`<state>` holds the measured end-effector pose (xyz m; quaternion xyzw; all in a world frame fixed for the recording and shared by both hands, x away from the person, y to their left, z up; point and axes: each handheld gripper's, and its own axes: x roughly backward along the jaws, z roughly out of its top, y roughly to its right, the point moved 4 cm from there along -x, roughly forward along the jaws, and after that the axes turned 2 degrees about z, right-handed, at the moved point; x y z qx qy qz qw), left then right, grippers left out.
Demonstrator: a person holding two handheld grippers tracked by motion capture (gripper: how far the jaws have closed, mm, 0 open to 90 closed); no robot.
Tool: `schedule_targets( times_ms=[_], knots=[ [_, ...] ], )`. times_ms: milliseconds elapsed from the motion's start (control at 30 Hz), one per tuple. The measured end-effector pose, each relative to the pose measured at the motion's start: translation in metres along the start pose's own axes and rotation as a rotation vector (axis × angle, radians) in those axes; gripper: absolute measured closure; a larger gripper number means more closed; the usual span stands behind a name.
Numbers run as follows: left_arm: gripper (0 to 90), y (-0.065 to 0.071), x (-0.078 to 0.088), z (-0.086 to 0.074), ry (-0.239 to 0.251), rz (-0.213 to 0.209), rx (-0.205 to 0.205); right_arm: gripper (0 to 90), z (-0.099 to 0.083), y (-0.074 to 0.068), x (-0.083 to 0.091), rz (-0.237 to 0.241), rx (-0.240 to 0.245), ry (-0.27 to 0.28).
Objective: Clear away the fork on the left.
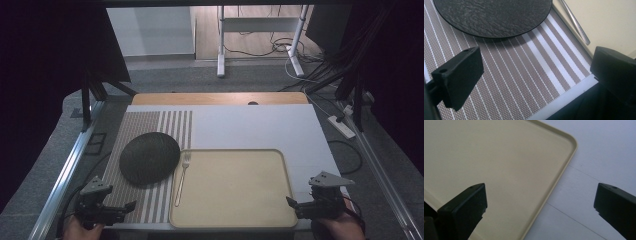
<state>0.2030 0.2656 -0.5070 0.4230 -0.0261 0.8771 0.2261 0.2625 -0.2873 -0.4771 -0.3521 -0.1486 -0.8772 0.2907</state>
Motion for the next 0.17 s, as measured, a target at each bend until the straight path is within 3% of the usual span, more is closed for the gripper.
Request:
schedule_targets(
  times_ms=[167],
  knots=[
    [0.0, -0.0009, -0.0005, 0.0007, -0.001, -0.008, 0.01, 0.0, -0.0002, -0.0002, -0.0006, 0.0, 0.004, -0.006]
  ],
)
